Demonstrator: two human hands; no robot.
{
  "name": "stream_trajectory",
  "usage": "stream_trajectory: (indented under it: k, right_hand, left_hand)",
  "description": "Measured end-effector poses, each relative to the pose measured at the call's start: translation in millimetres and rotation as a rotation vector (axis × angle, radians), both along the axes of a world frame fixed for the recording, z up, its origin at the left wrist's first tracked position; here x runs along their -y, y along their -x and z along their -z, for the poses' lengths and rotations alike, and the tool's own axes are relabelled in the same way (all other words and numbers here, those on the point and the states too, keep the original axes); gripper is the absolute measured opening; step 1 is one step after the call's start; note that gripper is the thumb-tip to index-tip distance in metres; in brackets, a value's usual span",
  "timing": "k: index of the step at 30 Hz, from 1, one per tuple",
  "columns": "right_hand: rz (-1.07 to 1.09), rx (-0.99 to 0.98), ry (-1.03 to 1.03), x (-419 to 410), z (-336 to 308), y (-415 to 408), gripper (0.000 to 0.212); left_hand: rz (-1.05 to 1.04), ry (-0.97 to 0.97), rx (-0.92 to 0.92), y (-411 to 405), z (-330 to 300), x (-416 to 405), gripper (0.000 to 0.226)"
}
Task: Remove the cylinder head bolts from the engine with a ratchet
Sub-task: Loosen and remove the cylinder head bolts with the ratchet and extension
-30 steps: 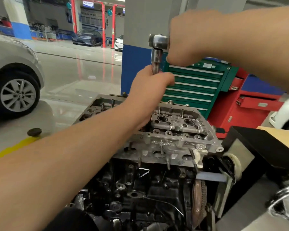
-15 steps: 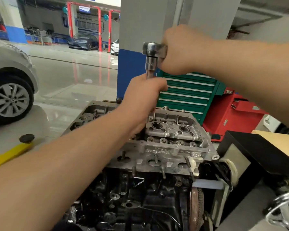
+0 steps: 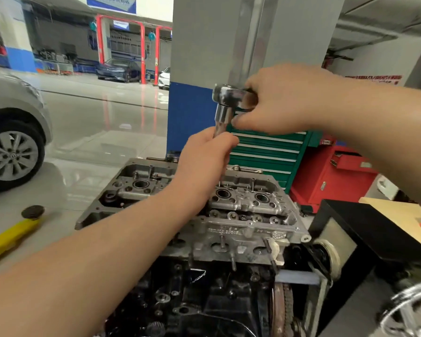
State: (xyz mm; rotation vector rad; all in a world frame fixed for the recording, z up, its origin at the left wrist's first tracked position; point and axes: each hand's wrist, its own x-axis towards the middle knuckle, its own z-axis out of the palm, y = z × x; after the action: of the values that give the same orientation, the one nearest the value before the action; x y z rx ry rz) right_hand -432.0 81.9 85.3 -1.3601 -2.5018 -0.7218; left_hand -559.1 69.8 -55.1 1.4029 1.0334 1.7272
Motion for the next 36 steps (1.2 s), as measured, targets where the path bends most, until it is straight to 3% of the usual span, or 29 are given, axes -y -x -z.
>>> stream_trajectory:
  k: [3, 5, 9, 12, 16, 20, 27, 36]
  right_hand:
    - [-0.287, -0.292, 0.432, 14.9, -7.9, 7.7, 0.052]
    - [-0.333, -0.249, 0.355, 7.8, -1.4, 17.0, 0.054]
    - [-0.433, -0.237, -0.002, -15.8, 17.9, 24.4, 0.046]
    - [-0.62, -0.265, 0.024, -25.3, 19.5, 27.7, 0.048]
    - [-0.68, -0.199, 0.068, -29.4, 13.7, 40.0, 0.057]
    - [-0.714, -0.345, 0.206, -31.3, 17.0, 40.8, 0.064]
    - [-0.549, -0.414, 0.043, -19.0, 24.0, 47.9, 0.049]
    - [-0.467, -0.472, 0.06, -16.2, 25.6, 47.3, 0.044]
  left_hand:
    - [0.168, -0.006, 0.047, 6.1, -1.5, -1.5, 0.026]
    - [0.18, -0.019, -0.007, 10.3, 2.7, -1.3, 0.021]
    - [0.162, -0.025, -0.019, 13.7, 11.5, -0.2, 0.019]
    - [0.116, -0.02, 0.083, 8.1, 11.2, 2.0, 0.019]
    - [-0.032, -0.044, 0.159, 0.2, 15.8, 5.2, 0.019]
    - [-0.082, -0.06, 0.153, -3.3, 18.3, 7.0, 0.019]
    - [-0.03, -0.094, 0.136, -1.4, 21.5, 5.6, 0.022]
    - [-0.055, -0.09, 0.114, -4.1, 19.0, -0.4, 0.034]
